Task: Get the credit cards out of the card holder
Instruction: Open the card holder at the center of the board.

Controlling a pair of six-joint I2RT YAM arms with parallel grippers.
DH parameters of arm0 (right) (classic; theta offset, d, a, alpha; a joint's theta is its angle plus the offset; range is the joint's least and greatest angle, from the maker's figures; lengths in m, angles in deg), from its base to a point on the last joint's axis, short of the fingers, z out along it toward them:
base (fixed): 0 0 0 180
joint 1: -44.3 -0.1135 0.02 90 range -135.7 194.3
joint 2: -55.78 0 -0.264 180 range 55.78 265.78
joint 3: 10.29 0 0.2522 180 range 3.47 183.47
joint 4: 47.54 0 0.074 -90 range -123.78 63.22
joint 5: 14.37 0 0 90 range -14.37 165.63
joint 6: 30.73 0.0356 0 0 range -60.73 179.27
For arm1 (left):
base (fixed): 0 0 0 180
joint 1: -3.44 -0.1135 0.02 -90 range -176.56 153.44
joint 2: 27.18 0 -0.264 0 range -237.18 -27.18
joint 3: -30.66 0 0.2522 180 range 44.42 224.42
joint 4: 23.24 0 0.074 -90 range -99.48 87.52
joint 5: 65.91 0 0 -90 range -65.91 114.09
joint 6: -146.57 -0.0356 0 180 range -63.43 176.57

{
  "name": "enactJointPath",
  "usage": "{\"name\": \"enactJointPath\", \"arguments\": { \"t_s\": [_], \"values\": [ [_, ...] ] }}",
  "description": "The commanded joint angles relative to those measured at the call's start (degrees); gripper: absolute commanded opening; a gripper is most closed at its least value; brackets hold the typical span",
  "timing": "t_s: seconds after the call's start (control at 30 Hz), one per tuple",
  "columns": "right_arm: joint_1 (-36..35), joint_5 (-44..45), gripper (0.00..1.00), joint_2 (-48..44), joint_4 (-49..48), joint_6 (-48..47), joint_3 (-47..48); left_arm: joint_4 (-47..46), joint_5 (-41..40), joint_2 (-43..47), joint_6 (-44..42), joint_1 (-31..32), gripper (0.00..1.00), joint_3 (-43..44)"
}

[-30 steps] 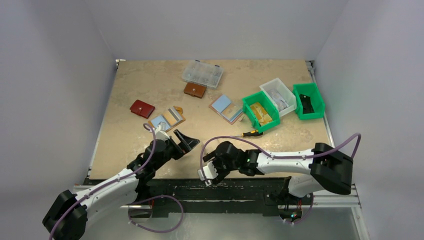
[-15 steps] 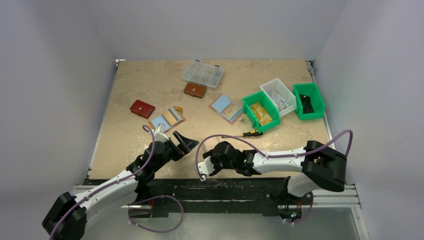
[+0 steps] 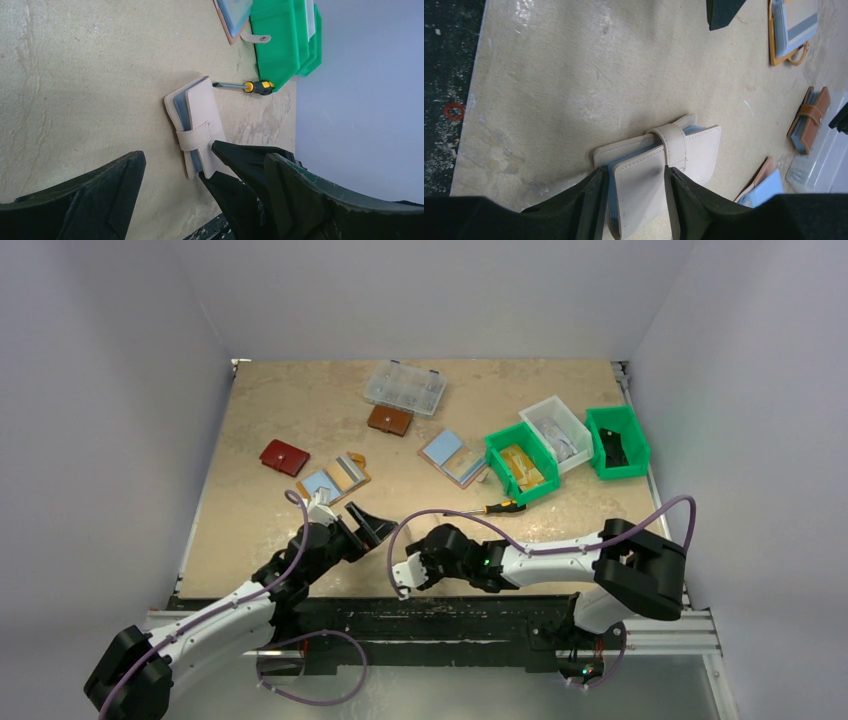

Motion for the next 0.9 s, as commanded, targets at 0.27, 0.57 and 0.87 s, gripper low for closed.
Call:
{"name": "enactJointPath", "arguments": {
  "t_s": [0.27,0.57,0.87],
  "values": [
    [-0.3,2.1,0.1,-0.3,-1.5,2.7,0.9,-3.1,1.1,0.3,1.5,-0.2,0.96,-1.5],
    [6.2,-14.5,0.0,-6.0,4.9,12.5,5.7,-4.2,2.4,2.4,2.1,-0.2,0.97,-2.0],
    [15.5,-30.3,0.0,-11.9,5.6,20.1,6.7,-22.5,3.2,-0.7,11.5,-0.2,0.97,-8.9]
  ]
}}
